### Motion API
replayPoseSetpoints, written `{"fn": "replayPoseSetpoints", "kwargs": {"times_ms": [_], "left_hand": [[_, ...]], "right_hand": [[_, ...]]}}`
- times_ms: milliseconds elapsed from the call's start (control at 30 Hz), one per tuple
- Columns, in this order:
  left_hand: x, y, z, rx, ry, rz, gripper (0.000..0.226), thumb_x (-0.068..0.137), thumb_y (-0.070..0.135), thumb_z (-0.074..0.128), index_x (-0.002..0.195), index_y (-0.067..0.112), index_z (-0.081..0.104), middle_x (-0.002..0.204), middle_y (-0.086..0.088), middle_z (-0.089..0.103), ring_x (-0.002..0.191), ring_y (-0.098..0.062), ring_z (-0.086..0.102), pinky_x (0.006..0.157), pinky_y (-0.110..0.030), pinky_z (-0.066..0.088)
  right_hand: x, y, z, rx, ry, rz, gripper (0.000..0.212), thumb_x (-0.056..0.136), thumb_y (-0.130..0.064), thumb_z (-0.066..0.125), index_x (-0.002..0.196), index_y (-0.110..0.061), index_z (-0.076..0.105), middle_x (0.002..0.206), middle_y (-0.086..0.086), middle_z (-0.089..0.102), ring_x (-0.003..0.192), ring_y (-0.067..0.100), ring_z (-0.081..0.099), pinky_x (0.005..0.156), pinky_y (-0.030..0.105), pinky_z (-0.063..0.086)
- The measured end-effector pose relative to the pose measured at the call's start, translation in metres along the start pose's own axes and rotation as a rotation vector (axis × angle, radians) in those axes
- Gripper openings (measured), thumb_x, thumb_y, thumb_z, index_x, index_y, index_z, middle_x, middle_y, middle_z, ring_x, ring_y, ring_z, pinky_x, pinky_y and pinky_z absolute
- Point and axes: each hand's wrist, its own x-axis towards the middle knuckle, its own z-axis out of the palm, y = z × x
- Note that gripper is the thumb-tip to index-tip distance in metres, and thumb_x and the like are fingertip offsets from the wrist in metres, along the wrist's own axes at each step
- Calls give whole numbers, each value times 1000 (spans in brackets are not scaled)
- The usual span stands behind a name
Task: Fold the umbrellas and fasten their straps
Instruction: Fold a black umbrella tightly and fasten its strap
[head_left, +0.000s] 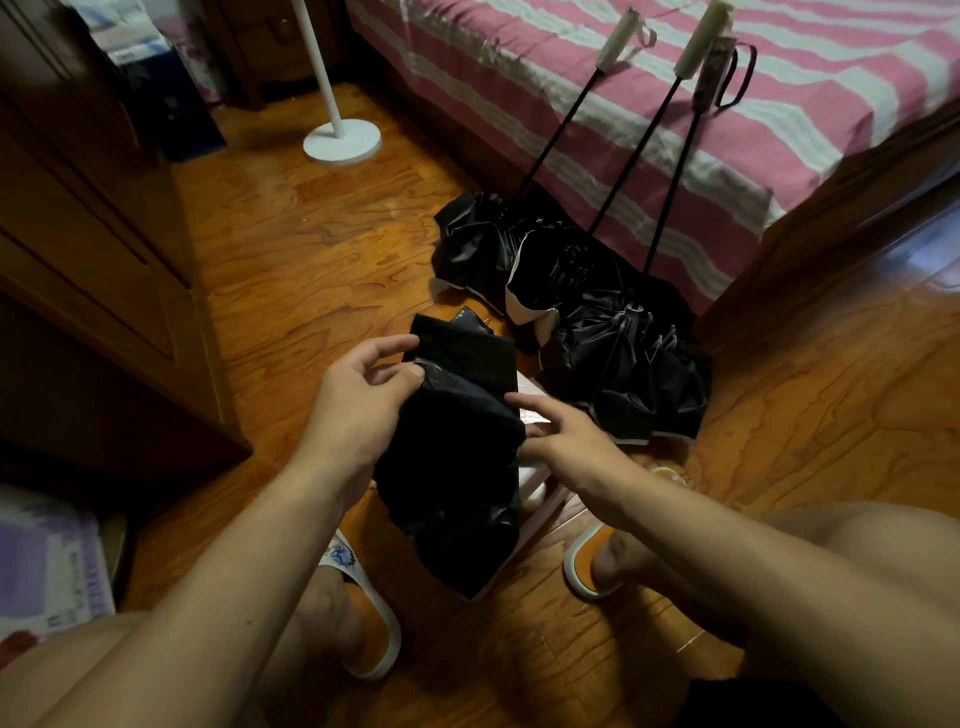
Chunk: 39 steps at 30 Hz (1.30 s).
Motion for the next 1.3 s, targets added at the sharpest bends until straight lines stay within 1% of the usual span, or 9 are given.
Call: {"fn": "replayPoseSetpoints", "kwargs": {"times_ms": [200, 333, 533, 633, 800, 900, 967, 1100, 1300], "left_hand": [[-2, 0, 0, 187, -7, 84, 34, 99, 13, 63, 121, 38, 68, 113, -3, 70, 100, -21, 71, 85, -44, 61], [-5, 0, -2, 256, -15, 200, 32, 100, 18, 62, 118, 44, 68, 109, 0, 71, 98, -21, 69, 71, -39, 56], [-4, 5, -4, 332, -46, 190, 30, 100, 12, 62, 115, 36, 72, 108, 5, 73, 99, -17, 70, 77, -40, 60], [-3, 5, -7, 329, -12, 182, 29, 99, 9, 63, 110, 34, 73, 105, 3, 73, 96, -14, 69, 75, -31, 55], [-4, 4, -8, 287, -12, 159, 28, 98, 8, 64, 108, 32, 75, 102, 3, 73, 85, -2, 67, 73, -23, 51], [-6, 5, -7, 267, -6, 160, 27, 98, 7, 63, 110, 28, 75, 100, 2, 72, 74, 4, 65, 67, -19, 52], [-6, 5, -6, 253, 3, 160, 26, 98, 6, 62, 110, 26, 75, 99, 1, 72, 73, 5, 65, 62, -14, 52], [-5, 5, -8, 229, 11, 153, 26, 98, 6, 63, 111, 26, 75, 99, 1, 72, 74, 3, 67, 59, -12, 51], [-4, 6, -8, 195, -5, 128, 27, 98, 7, 62, 108, 28, 76, 96, 4, 73, 79, -1, 69, 66, -20, 52]], "right_hand": [[-2, -11, -9, 183, 106, -167, 47, 89, 16, 54, 124, -14, 68, 107, 11, 76, 101, 21, 73, 79, 22, 56], [-3, -8, -5, 33, 114, -166, 43, 90, 14, 58, 119, -15, 69, 100, 8, 72, 92, 17, 71, 74, 20, 56], [-6, -10, -1, -30, 235, -257, 28, 91, 4, 68, 111, -15, 73, 96, 1, 68, 79, -2, 68, 68, 15, 54], [-1, -10, -6, 57, 347, -254, 26, 90, 6, 67, 102, -16, 72, 90, 5, 72, 83, 5, 70, 76, 17, 53], [-5, -11, -4, 44, 238, -77, 40, 92, 15, 53, 122, -10, 61, 91, 11, 64, 79, 11, 66, 63, 15, 54], [-4, -4, 3, -125, 175, -100, 58, 88, 18, 52, 139, -11, 56, 88, 5, 70, 95, 18, 70, 87, 35, 61], [0, -3, 3, -229, 231, -167, 58, 89, 9, 58, 140, -19, 57, 91, 3, 73, 97, 18, 71, 92, 40, 59], [-3, -4, 0, -413, 285, -207, 53, 93, -7, 64, 140, -30, 55, 98, -8, 69, 83, 13, 69, 67, 21, 57], [2, -2, 1, -264, 195, -306, 61, 89, 1, 63, 133, -40, 59, 116, -2, 67, 112, 18, 65, 86, 40, 62]]}}
